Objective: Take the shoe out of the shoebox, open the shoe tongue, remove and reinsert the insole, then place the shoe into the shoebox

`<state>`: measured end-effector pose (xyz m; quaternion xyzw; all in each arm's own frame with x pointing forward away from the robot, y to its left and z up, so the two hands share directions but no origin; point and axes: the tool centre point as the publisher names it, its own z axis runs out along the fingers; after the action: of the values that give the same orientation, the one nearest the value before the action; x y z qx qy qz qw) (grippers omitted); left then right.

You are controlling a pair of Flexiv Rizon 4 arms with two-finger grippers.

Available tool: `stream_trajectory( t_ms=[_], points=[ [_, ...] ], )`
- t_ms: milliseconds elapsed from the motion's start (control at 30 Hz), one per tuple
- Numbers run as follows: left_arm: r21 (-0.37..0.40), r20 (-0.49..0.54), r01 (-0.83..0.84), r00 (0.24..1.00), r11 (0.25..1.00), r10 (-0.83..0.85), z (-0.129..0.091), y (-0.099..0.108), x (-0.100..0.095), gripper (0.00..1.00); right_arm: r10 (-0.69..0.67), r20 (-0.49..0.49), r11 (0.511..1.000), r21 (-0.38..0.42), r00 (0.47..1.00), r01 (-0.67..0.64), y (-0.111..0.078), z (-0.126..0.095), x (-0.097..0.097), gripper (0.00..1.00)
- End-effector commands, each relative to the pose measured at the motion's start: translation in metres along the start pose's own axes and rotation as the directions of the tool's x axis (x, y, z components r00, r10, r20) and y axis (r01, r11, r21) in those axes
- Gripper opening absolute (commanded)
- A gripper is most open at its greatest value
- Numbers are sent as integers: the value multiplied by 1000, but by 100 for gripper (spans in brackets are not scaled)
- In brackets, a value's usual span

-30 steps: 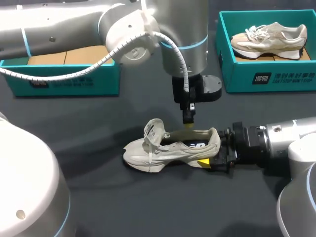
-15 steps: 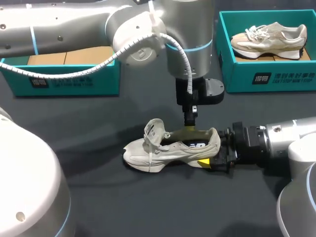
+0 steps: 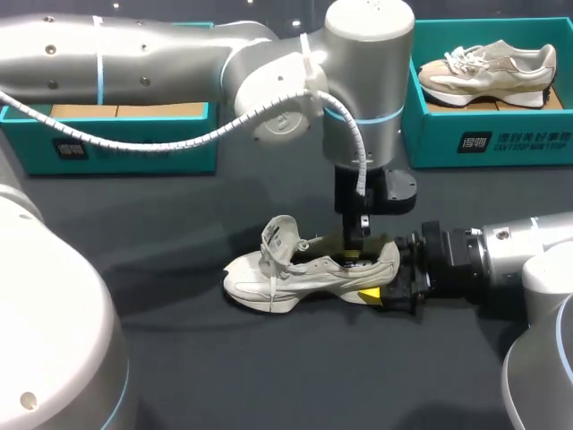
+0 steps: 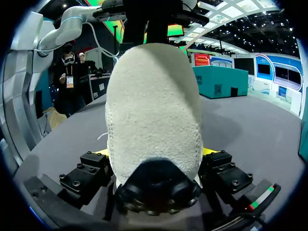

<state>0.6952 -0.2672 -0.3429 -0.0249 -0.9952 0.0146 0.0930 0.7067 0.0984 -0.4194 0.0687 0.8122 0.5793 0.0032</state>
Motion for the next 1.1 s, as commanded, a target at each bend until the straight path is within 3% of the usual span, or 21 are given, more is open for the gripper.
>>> stream_trajectory(
  t_ms=[33, 433, 1100],
  points=[
    [23, -16, 11, 1000, 1000, -11, 10, 7, -3, 0, 2, 0, 1000, 5, 1000, -2, 0, 1, -2, 0],
    [-6, -4, 61, 998, 998, -61, 37, 14, -6, 0, 2, 0, 1000, 5, 1000, -2, 0, 1, -2, 0],
    [-14, -11, 73, 997, 997, -73, 52, 36, 9, 0, 2, 0, 1000, 5, 1000, -2, 0, 1, -2, 0]
  ],
)
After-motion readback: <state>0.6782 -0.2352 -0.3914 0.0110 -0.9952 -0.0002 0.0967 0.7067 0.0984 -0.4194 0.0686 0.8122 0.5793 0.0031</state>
